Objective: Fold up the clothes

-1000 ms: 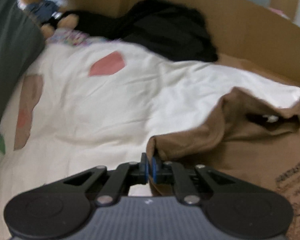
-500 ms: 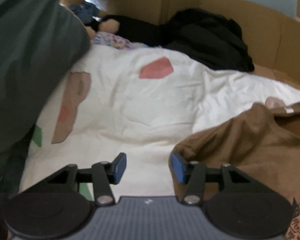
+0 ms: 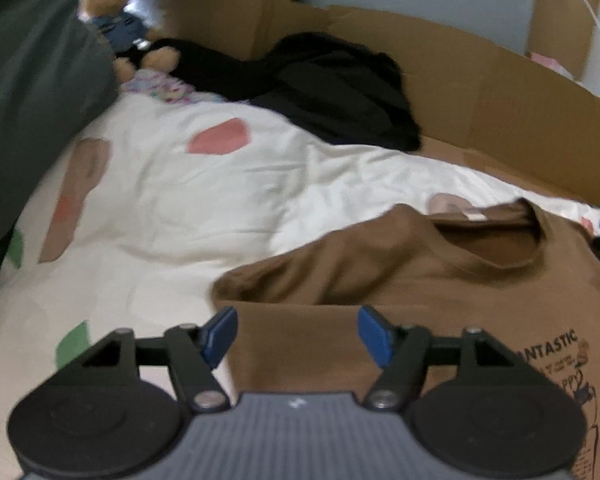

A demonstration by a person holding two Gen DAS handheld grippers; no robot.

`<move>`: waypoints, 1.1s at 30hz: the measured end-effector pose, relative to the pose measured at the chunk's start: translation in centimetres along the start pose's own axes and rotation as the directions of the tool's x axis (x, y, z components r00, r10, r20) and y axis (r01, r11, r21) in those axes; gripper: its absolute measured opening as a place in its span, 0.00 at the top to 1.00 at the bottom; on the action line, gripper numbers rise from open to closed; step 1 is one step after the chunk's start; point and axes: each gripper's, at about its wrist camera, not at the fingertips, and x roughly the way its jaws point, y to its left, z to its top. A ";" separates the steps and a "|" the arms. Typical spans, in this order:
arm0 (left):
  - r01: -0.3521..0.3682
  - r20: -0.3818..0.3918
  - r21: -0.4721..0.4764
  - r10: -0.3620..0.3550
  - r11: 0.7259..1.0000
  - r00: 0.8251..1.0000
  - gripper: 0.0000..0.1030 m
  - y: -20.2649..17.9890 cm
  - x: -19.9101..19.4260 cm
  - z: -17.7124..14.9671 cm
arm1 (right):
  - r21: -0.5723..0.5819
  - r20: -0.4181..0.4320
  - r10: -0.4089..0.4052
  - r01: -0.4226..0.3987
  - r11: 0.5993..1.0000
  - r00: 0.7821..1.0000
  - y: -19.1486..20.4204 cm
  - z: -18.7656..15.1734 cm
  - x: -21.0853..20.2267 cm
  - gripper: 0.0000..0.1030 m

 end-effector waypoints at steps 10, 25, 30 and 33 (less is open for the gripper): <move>0.039 -0.015 0.028 -0.039 0.999 0.999 0.33 -5.7 1.2 -1.3 | 0.007 -0.017 0.006 -0.006 1.000 1.000 -0.7 -2.0 -1.6 0.57; -0.108 -0.080 0.016 0.108 0.994 0.991 0.29 -8.4 6.6 -1.5 | 0.018 -0.063 0.064 -0.063 0.998 0.996 -0.9 -5.0 -1.1 0.56; -0.110 -0.093 -0.048 0.106 0.993 0.990 0.26 -7.2 7.7 -1.4 | 0.029 -0.070 0.073 -0.072 0.997 0.995 -1.0 -5.4 -0.6 0.56; -0.114 -0.096 -0.053 0.108 0.992 0.989 0.27 -7.2 8.1 -1.1 | 0.029 -0.075 0.077 -0.075 0.997 0.994 -0.8 -5.6 -0.4 0.56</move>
